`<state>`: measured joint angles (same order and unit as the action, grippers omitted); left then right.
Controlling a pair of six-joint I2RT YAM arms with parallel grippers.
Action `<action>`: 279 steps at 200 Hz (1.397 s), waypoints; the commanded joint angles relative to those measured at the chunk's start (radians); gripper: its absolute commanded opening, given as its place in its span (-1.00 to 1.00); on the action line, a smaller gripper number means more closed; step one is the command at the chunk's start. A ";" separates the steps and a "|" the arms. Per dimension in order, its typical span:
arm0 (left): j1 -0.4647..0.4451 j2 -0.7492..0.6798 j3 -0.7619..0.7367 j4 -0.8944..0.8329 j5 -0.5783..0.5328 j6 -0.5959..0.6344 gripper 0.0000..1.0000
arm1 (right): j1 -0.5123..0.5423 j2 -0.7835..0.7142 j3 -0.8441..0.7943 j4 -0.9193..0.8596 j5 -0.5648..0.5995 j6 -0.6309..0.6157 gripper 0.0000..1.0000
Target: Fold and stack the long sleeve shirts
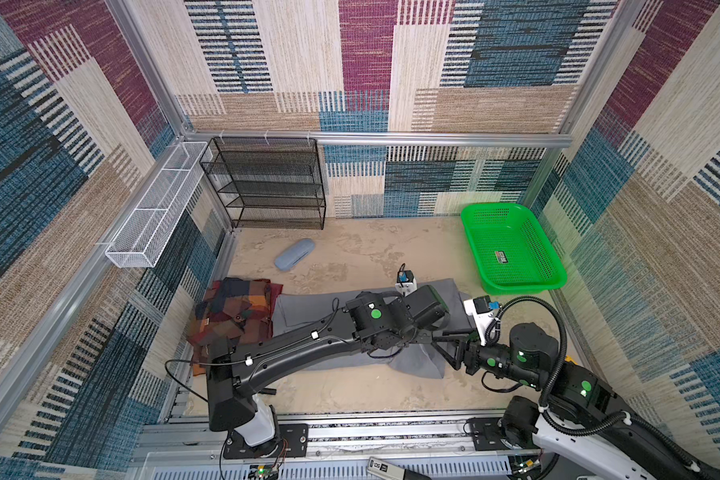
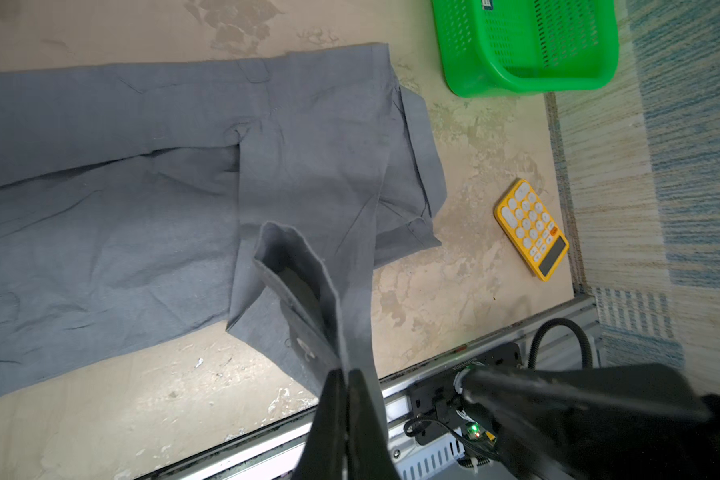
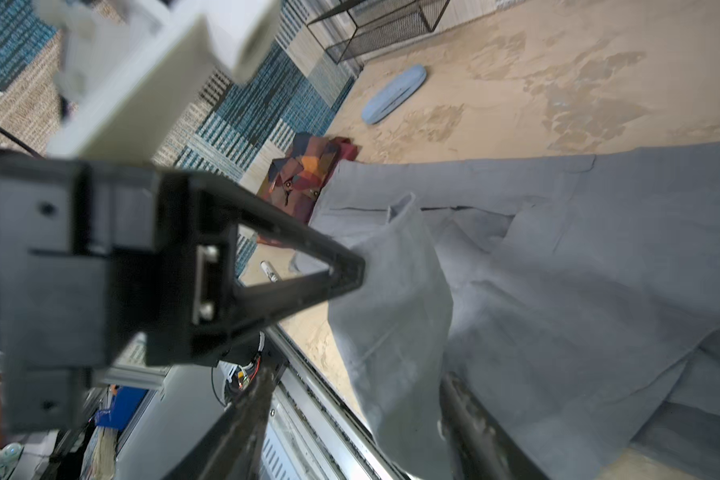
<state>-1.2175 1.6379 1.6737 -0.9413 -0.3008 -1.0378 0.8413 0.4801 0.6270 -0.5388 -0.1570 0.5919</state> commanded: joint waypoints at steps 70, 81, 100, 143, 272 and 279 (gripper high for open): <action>0.161 0.029 0.215 -0.261 -0.131 0.010 -1.00 | 0.000 0.054 0.030 0.046 0.143 -0.036 0.32; 0.203 0.009 0.209 -0.262 -0.121 0.006 -1.00 | 0.001 0.059 0.030 0.040 0.185 -0.021 0.32; 0.254 -0.025 0.188 -0.265 -0.147 -0.006 -1.00 | 0.001 0.076 0.028 0.040 0.224 -0.009 0.32; 0.313 -0.055 0.169 -0.265 -0.107 -0.010 -1.00 | 0.001 0.164 0.025 0.078 0.263 -0.037 0.36; 0.508 -0.037 0.323 -0.418 0.025 -0.074 -1.00 | -0.137 0.415 0.052 0.158 0.231 -0.117 0.40; 0.509 -0.028 0.329 -0.419 0.032 -0.068 -1.00 | -0.161 0.423 0.051 0.178 0.211 -0.123 0.40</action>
<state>-0.7162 1.5917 1.9804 -1.3254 -0.3058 -1.1038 0.7334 0.8886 0.6704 -0.4381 0.1032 0.4946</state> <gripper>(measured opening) 0.069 0.701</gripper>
